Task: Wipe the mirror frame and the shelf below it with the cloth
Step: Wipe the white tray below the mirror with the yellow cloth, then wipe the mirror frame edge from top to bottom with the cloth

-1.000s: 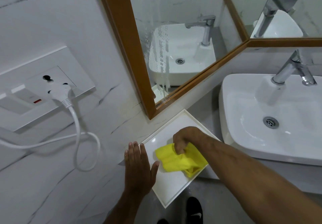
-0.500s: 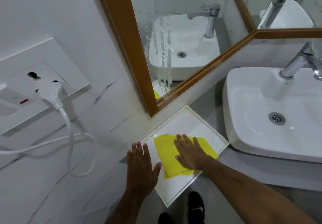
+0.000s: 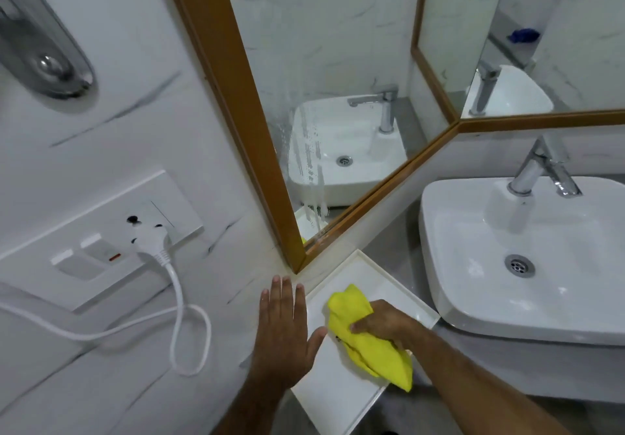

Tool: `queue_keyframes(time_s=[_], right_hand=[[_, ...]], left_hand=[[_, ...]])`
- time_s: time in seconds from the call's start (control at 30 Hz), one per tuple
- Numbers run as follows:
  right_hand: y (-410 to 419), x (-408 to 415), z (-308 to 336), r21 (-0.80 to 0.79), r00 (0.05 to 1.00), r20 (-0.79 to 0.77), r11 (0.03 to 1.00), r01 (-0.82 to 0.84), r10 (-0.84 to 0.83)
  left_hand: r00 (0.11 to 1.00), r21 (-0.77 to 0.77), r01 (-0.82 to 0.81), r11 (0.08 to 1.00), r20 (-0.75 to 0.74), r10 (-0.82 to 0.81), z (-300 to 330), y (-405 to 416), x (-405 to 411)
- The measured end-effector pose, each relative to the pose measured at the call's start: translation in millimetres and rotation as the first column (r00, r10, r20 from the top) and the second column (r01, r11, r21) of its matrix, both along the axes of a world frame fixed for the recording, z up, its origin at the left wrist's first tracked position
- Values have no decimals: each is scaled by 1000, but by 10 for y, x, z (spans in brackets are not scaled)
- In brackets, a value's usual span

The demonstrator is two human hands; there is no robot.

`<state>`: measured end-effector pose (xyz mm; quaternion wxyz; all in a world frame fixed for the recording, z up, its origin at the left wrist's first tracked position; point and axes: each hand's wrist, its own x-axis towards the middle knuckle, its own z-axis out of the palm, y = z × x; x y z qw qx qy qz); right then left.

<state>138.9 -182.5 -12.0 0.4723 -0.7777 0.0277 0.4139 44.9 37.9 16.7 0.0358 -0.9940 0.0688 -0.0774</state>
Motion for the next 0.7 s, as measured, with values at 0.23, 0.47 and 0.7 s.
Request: queue_keyframes(time_s=[0.23, 0.47, 0.7], right_hand=[[-169, 643, 1614, 331, 827, -197, 758, 562, -527], [-86, 1127, 3590, 541, 816, -84, 661, 520, -572], [357, 1179, 5321, 817, 509, 242, 456, 353, -826]], left_hand=[[872, 154, 286, 946, 369, -323, 1727, -217, 922], [703, 363, 152, 919, 614, -359, 3628, -117, 1385], [515, 404, -4, 915, 785, -345, 5479, 128, 1407]])
